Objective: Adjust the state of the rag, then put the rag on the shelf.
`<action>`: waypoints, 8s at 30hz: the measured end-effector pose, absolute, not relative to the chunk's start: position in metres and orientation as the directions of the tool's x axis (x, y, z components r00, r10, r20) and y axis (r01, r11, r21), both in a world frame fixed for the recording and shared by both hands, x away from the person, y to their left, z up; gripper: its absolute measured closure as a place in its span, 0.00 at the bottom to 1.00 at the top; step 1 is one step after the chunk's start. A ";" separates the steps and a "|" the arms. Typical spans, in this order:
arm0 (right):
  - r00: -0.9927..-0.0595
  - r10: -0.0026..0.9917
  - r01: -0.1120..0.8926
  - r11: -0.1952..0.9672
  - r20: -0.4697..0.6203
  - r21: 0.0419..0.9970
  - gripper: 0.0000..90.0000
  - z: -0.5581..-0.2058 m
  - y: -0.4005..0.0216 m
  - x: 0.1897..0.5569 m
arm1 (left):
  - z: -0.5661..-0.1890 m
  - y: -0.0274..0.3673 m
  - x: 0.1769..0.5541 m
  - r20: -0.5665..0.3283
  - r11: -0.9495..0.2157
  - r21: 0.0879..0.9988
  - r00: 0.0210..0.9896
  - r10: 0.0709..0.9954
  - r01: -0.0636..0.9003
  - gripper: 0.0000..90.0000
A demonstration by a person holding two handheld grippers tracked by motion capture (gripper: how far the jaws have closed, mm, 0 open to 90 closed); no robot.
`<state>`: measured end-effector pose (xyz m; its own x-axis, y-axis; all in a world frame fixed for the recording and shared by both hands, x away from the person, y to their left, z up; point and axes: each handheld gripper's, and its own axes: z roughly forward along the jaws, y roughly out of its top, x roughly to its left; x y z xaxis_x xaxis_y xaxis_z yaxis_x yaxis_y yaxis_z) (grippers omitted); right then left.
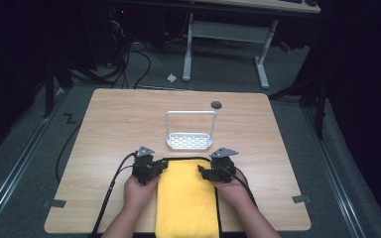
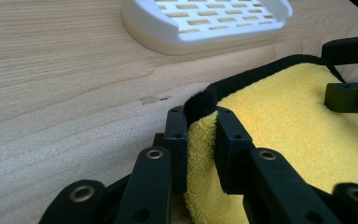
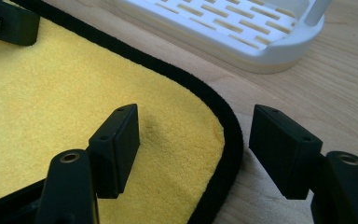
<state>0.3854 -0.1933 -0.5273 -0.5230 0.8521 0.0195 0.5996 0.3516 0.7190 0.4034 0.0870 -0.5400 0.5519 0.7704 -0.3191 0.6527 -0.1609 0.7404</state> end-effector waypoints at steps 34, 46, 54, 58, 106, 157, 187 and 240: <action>-0.571 0.815 0.593 0.330 0.095 0.735 0.85 -0.533 -0.187 0.377 | -0.540 0.088 0.403 -0.326 -0.164 0.738 0.559 0.762 0.654 0.85; -0.581 0.813 0.522 0.336 0.039 0.784 0.85 -0.529 -0.188 0.366 | -0.539 0.089 0.399 -0.330 -0.154 0.763 0.583 0.742 0.628 0.87; -0.579 0.816 0.446 0.318 -0.002 0.837 0.85 -0.509 -0.188 0.353 | -0.521 0.090 0.389 -0.305 -0.116 0.825 0.609 0.732 0.553 0.90; -0.575 0.818 0.387 0.295 -0.021 0.874 0.85 -0.493 -0.189 0.346 | -0.502 0.090 0.384 -0.282 -0.098 0.858 0.624 0.729 0.503 0.91; -0.542 0.835 0.099 0.179 -0.098 0.979 0.85 -0.369 -0.196 0.365 | -0.358 0.091 0.396 -0.059 -0.046 0.989 0.671 0.739 0.138 0.92; -0.554 0.828 0.192 0.224 -0.083 0.955 0.84 -0.362 -0.219 0.512 | -0.368 0.075 0.537 -0.029 -0.156 0.960 0.637 0.770 0.233 0.92; -0.568 0.823 0.318 0.224 -0.005 0.921 0.83 -0.399 -0.225 0.515 | -0.421 0.082 0.531 -0.159 -0.157 0.897 0.633 0.757 0.413 0.93; -0.409 0.911 0.425 0.136 0.056 0.895 0.57 -0.424 -0.260 0.512 | -0.454 0.111 0.518 -0.208 -0.120 0.867 0.569 0.796 0.484 0.68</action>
